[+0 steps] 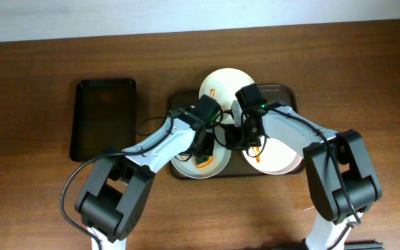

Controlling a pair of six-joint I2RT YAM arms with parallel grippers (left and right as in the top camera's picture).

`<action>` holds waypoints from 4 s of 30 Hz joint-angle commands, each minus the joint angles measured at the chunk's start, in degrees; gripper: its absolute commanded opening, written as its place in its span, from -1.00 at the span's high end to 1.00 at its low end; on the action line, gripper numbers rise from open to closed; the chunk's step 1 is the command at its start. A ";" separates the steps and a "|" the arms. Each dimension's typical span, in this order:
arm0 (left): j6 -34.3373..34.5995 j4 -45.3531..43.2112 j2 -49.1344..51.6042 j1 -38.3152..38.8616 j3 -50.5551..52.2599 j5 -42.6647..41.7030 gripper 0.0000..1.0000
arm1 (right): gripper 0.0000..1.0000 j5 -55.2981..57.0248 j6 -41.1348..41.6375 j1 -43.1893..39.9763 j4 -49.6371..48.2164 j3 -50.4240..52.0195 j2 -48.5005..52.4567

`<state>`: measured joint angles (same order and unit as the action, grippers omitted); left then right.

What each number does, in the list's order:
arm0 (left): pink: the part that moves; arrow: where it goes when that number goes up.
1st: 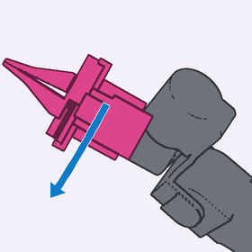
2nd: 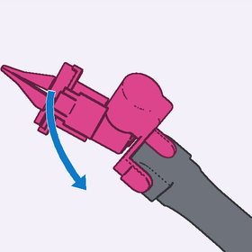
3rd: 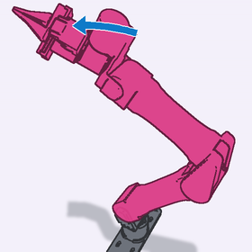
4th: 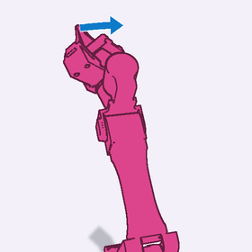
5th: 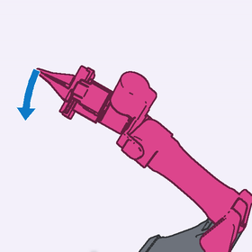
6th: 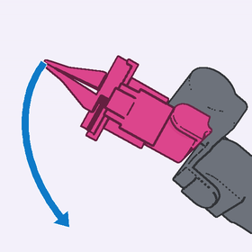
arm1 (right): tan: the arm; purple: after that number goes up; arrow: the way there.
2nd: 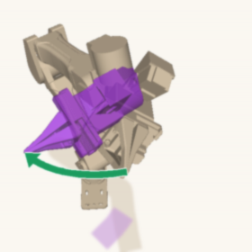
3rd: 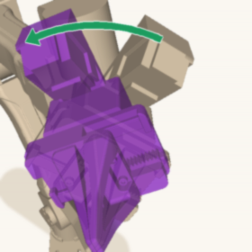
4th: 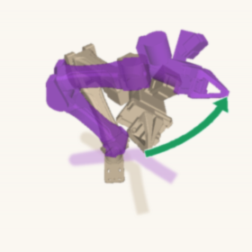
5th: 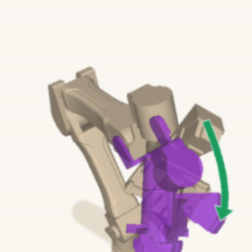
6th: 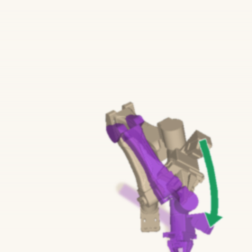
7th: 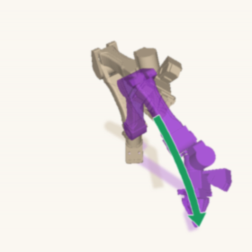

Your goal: Clean dirty plates on tray and stack at the side

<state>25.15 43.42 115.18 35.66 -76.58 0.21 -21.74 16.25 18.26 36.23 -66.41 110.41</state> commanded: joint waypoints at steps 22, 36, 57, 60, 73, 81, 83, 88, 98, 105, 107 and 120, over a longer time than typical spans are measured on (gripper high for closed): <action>2.67 17.20 -3.78 -3.32 -13.62 29.05 1.00 | 0.92 1.62 -2.08 0.76 0.15 0.83 -0.35; 5.44 5.99 -6.19 -3.21 0.22 -0.48 1.00 | 0.92 -0.09 -3.26 0.74 0.90 -0.46 -0.35; 4.59 -2.64 -6.19 -2.82 12.87 29.81 1.00 | 0.92 4.50 -1.79 0.96 4.96 -3.04 -0.35; 4.61 -2.27 -6.49 -2.82 10.99 33.18 1.00 | 0.92 5.60 -1.79 0.96 4.98 -3.06 -0.35; 10.91 -0.42 -24.15 -8.98 4.57 23.85 1.00 | 0.92 16.15 -2.40 8.66 18.58 -16.06 -0.68; 6.86 2.64 -22.93 -22.08 5.07 15.93 1.00 | 0.92 36.13 0.39 14.43 36.59 -34.38 -0.68; 4.35 3.67 -22.93 -25.94 5.09 11.28 1.00 | 0.92 41.24 0.79 14.47 40.06 -39.08 -0.68; -2.36 6.21 -22.93 -29.33 5.18 3.61 1.00 | 0.92 51.95 2.71 16.68 48.24 -51.04 -0.68; -4.26 9.38 -22.93 -29.44 5.29 3.61 1.00 | 0.92 79.32 2.71 29.59 54.55 -55.84 -0.66; -4.26 9.46 -22.93 -29.44 5.29 3.61 1.00 | 0.92 82.47 5.53 32.00 54.49 -55.84 -0.66; -4.24 9.84 -22.93 -29.44 5.29 3.58 1.00 | 0.92 82.42 8.11 31.89 54.47 -55.84 -0.66; -4.24 9.88 -22.91 -29.44 5.29 -0.68 1.00 | 0.92 24.52 -0.39 0.59 53.70 -55.84 -0.66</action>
<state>21.85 53.34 92.12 6.39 -71.72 0.99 25.17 24.47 29.85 90.35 -121.08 110.54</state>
